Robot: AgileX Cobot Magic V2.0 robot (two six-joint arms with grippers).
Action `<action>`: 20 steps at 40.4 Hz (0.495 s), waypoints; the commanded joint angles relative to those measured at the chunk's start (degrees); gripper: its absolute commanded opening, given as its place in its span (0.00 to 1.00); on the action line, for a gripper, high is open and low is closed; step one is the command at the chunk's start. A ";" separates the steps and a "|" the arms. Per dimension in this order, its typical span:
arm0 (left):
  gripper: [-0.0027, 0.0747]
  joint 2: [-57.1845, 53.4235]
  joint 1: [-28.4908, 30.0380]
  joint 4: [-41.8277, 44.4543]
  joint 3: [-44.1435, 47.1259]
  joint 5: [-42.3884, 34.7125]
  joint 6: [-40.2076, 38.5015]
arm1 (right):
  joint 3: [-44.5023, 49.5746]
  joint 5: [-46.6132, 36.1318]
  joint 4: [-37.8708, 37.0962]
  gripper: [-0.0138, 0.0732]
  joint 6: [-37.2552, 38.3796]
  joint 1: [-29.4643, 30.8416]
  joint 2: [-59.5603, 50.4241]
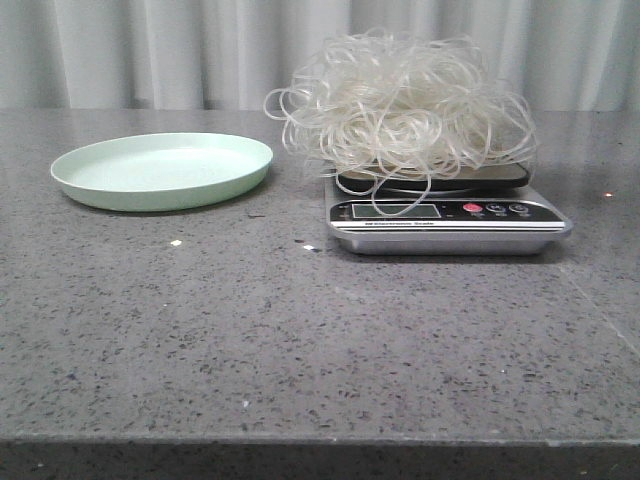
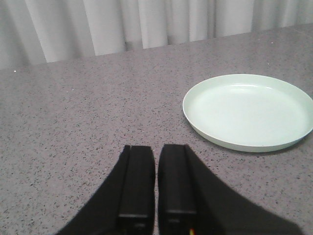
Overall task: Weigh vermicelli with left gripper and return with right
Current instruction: 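Lower the right gripper onto the vermicelli on the scale, then close the right gripper on the vermicelli and lift it off the scale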
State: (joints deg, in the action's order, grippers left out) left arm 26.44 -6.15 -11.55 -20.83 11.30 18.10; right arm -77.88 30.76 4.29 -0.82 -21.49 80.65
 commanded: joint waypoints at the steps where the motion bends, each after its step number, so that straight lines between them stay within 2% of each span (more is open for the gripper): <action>1: 0.21 0.30 0.17 -0.53 -1.54 -4.35 -0.57 | -3.80 -0.53 3.52 0.86 -0.20 -0.05 1.19; 20: 0.21 0.30 0.17 -0.53 -1.54 -4.35 -0.57 | -4.14 7.73 4.54 0.86 -0.20 -0.05 12.15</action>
State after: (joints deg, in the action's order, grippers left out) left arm 26.44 -6.15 -11.55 -20.83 11.30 18.10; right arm -79.75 39.39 8.46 -0.82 -21.60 93.47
